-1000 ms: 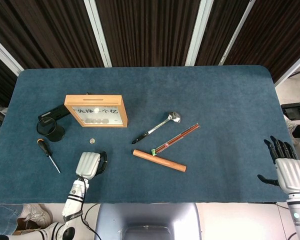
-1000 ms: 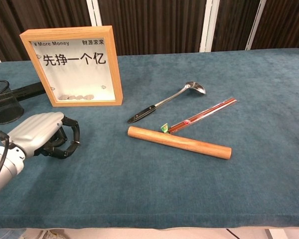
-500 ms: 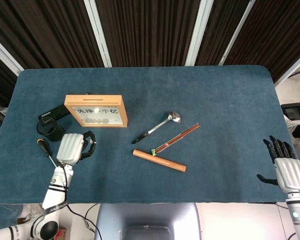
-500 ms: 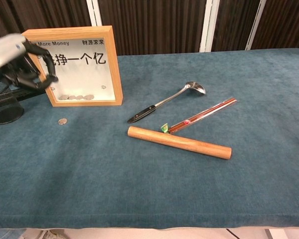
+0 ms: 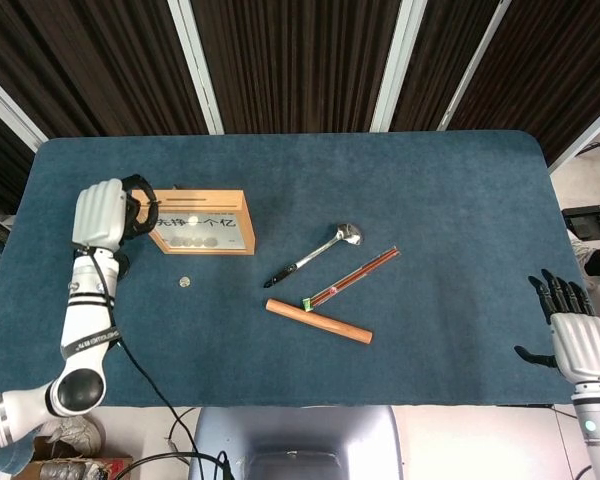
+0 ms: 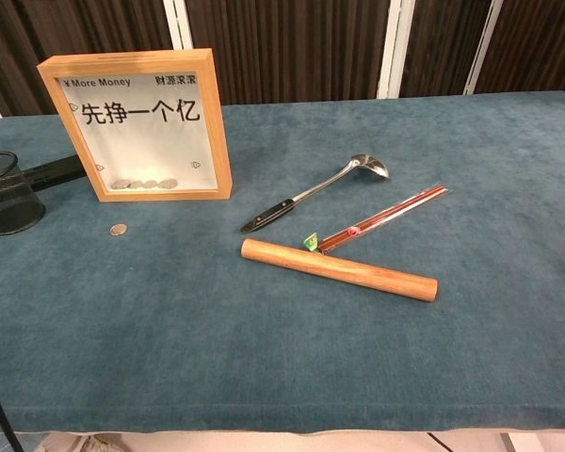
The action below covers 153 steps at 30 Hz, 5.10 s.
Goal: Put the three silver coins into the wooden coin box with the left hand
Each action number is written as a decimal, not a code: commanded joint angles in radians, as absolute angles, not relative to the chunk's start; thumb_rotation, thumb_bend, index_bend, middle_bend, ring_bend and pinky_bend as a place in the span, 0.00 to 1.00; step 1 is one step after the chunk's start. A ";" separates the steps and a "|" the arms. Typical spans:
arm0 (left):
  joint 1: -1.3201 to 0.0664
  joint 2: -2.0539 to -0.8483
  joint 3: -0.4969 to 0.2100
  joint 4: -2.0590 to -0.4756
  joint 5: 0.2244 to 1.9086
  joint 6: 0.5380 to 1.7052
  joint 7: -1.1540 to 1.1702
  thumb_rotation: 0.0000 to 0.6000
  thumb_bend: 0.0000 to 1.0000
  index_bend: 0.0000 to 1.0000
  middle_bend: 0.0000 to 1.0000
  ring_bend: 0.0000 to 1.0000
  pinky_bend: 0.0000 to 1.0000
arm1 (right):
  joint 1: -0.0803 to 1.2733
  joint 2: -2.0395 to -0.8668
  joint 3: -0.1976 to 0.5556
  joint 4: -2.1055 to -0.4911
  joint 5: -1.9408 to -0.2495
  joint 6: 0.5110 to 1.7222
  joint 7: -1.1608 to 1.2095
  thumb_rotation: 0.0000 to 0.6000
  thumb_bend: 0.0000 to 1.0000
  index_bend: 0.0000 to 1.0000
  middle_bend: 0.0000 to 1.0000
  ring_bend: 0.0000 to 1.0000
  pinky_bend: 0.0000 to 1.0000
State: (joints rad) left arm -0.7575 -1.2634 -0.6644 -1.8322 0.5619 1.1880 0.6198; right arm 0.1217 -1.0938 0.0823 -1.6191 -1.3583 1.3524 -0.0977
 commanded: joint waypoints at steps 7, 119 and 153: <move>-0.931 -1.311 -0.630 -1.625 0.440 1.127 0.656 1.00 0.46 0.61 1.00 1.00 1.00 | 0.118 -1.087 0.089 -1.617 -1.343 1.354 -0.089 1.00 0.14 0.00 0.00 0.00 0.00; -0.589 -1.878 -0.205 -0.876 1.145 1.099 0.039 1.00 0.44 0.44 1.00 1.00 1.00 | 0.125 -1.102 0.076 -1.619 -1.359 1.346 -0.118 1.00 0.14 0.00 0.00 0.00 0.00; -0.602 -1.933 -0.247 -0.754 1.157 1.029 0.060 1.00 0.44 0.44 1.00 1.00 1.00 | 0.127 -1.101 0.077 -1.621 -1.351 1.341 -0.118 1.00 0.14 0.00 0.00 0.00 0.00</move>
State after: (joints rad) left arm -0.6020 -1.9327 -0.2470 -0.7535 1.1564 1.0294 0.0601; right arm 0.1267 -1.1015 0.0770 -1.6206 -1.3511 1.3413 -0.1184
